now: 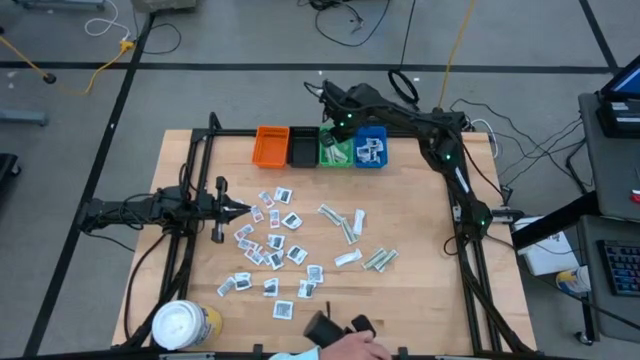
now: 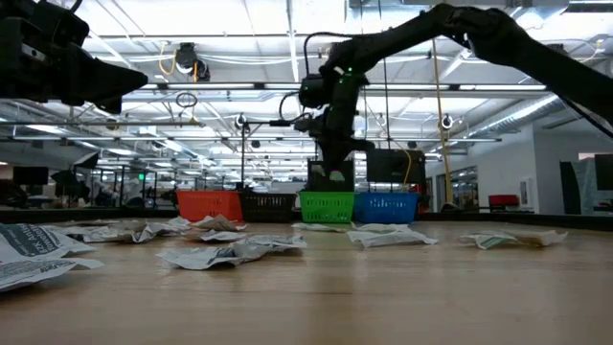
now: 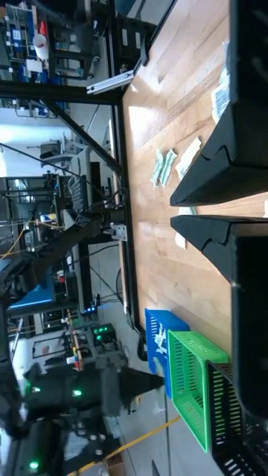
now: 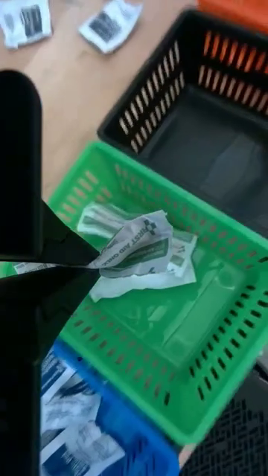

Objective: Pick & Place First Aid Supplies
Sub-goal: Put the green bandage into the green bin

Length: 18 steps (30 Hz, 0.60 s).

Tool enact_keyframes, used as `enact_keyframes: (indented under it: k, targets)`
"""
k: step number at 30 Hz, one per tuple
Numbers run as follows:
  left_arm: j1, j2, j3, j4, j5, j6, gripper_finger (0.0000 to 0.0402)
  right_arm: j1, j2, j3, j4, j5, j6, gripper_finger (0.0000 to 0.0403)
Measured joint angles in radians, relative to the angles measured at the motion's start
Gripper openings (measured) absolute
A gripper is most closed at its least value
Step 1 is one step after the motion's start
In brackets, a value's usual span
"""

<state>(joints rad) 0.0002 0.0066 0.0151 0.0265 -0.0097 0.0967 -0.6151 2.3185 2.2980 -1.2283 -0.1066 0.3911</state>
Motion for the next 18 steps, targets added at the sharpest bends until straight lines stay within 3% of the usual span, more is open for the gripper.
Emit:
enact_keyframes:
  k: [18]
  targets:
    - [0.0, 0.0, 0.0, 0.0, 0.0, 0.0, 0.0037, 0.018, 0.114, -0.002, 0.057, 0.006, -0.11, 0.0014]
